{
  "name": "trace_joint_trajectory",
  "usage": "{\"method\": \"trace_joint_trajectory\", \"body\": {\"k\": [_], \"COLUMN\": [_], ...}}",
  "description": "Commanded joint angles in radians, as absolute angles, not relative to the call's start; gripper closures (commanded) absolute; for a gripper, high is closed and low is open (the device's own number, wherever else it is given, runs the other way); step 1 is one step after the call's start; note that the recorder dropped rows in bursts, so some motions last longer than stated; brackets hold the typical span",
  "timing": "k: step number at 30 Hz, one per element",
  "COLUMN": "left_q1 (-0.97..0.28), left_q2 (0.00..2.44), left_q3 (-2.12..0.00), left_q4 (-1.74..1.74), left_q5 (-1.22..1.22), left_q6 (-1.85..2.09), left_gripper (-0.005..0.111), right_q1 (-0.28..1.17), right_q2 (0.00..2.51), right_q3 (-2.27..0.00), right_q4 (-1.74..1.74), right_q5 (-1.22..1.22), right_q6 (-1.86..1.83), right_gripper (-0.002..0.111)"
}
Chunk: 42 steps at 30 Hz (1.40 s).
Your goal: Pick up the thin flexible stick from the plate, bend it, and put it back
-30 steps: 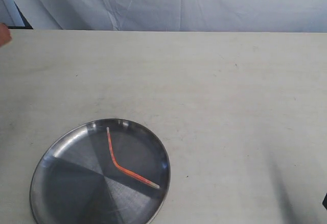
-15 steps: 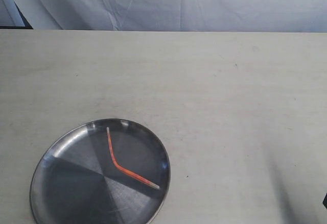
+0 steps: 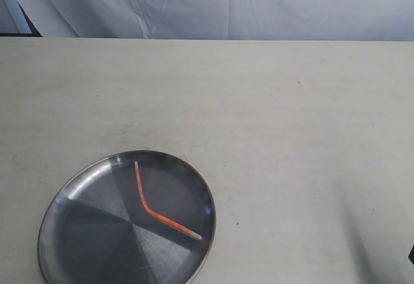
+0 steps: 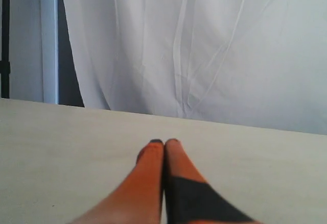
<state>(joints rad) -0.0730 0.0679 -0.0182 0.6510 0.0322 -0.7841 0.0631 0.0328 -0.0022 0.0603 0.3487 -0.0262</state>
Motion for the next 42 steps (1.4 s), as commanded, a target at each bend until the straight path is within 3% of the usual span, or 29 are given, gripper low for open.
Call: {"method": "trace_joint_trajectory", "body": {"k": [1, 7, 13, 34, 42], "left_q1": [-0.084, -0.084, -0.127, -0.167, -0.070], "left_q2": [0.000, 0.000, 0.000, 0.000, 0.000], "left_q3": [0.000, 0.000, 0.000, 0.000, 0.000], "left_q4": [0.444, 0.254, 0.142, -0.013, -0.021], "left_q5": [0.030, -0.029, 0.064, 0.221, 0.233], "left_q6": [-0.631, -0.379, -0.251, -0.005, 0.023], "left_gripper": [0.107, 0.107, 0.107, 0.107, 0.107], "right_q1": [0.060, 0.060, 0.060, 0.060, 0.060], "right_q2": [0.026, 0.026, 0.026, 0.026, 0.026], "right_q3": [0.000, 0.000, 0.000, 0.000, 0.000], "right_q4": [0.060, 0.060, 0.060, 0.060, 0.062], "right_q5": [0.334, 0.334, 0.334, 0.334, 0.335], "right_q6": [-0.025, -0.025, -0.025, -0.025, -0.025], "right_gripper": [0.109, 0.109, 0.109, 0.109, 0.109]}}
